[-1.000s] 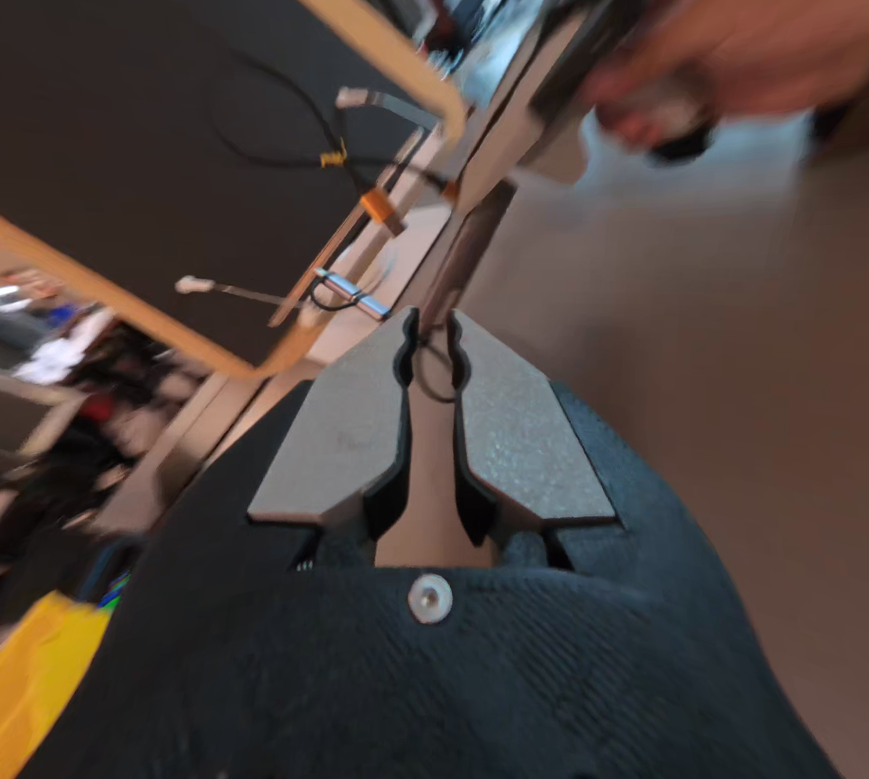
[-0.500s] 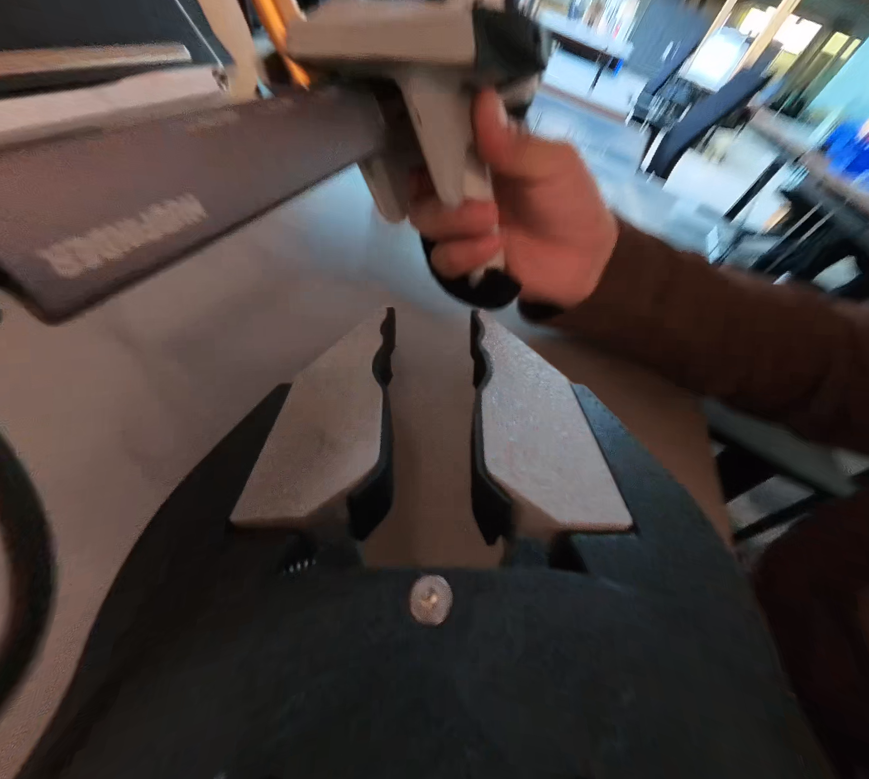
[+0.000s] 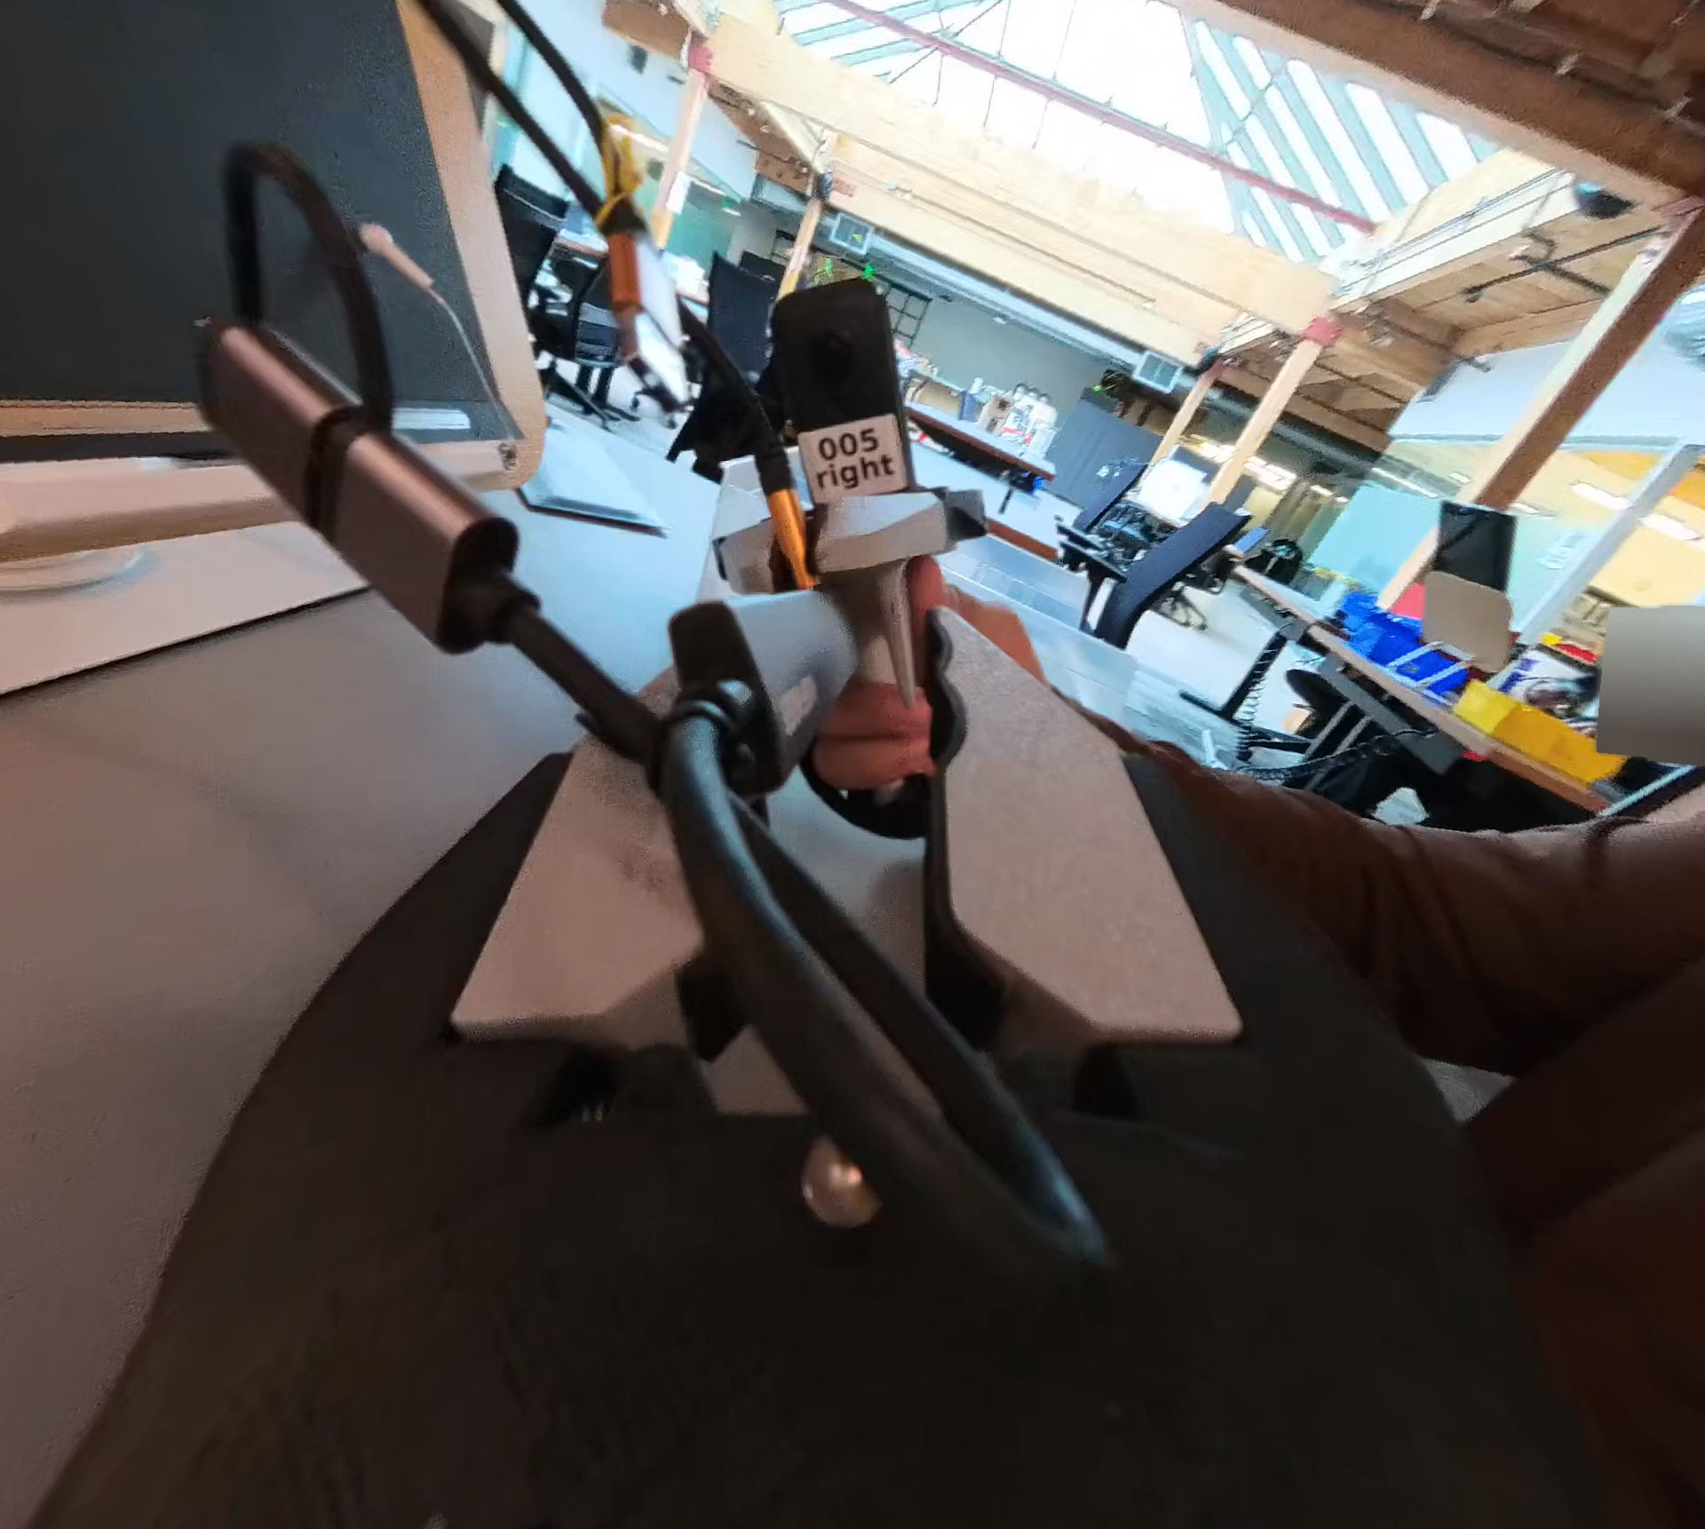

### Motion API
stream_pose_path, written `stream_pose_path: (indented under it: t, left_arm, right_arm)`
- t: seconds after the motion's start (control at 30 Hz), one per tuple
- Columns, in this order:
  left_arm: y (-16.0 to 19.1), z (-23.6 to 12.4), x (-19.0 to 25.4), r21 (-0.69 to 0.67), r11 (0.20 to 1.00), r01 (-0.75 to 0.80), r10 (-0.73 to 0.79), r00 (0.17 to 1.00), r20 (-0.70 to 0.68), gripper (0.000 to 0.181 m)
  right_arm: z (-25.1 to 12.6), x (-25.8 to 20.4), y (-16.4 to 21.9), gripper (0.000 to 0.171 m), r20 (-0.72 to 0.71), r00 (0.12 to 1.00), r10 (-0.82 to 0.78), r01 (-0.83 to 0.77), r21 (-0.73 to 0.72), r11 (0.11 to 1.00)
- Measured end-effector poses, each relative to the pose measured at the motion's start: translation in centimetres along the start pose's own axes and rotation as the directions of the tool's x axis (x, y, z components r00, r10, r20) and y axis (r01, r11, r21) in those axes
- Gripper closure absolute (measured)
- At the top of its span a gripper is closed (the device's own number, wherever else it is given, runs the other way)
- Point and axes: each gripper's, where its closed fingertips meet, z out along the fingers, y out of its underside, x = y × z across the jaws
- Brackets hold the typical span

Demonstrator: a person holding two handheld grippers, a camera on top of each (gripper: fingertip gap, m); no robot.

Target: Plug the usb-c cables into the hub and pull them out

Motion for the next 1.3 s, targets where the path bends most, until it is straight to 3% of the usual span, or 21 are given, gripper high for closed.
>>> stream_pose_path:
  t: [0.03,0.07,0.2,0.43,0.7,1.3]
  left_arm:
    - [-0.1,-0.1,0.1,-0.002,1.0,0.004,-0.004,1.0,-0.008,0.159]
    - [-0.1,-0.2,-0.2,-0.009,1.0,-0.006,0.006,1.0,0.008,0.17]
    - [0.4,-0.4,-0.8,-0.069,0.997,-0.044,0.047,0.998,0.039,0.173]
    - [0.0,-0.7,-0.9,-0.048,0.999,-0.013,0.014,1.0,0.022,0.174]
    - [0.0,-0.7,-0.8,-0.034,0.999,0.015,-0.015,1.0,0.004,0.174]
    - [0.6,-0.5,-1.5,-0.031,0.999,-0.024,0.025,0.999,0.046,0.173]
  right_arm:
    - [0.1,-0.4,-0.2,0.168,0.024,1.0,0.007,-0.008,0.016,1.0]
    - [0.1,-0.6,-0.3,0.169,0.04,0.999,0.023,-0.024,0.026,0.999]
    - [0.1,0.0,0.0,0.169,0.009,1.0,0.011,-0.011,0.003,1.0]
    - [-0.6,-0.5,0.0,0.16,-0.015,0.995,-0.094,0.093,-0.061,0.994]
    - [-0.9,-0.1,0.0,0.171,-0.094,0.976,-0.194,0.185,-0.1,0.978]
    - [-0.3,0.7,1.1,0.169,-0.156,0.953,-0.261,0.235,-0.166,0.958]
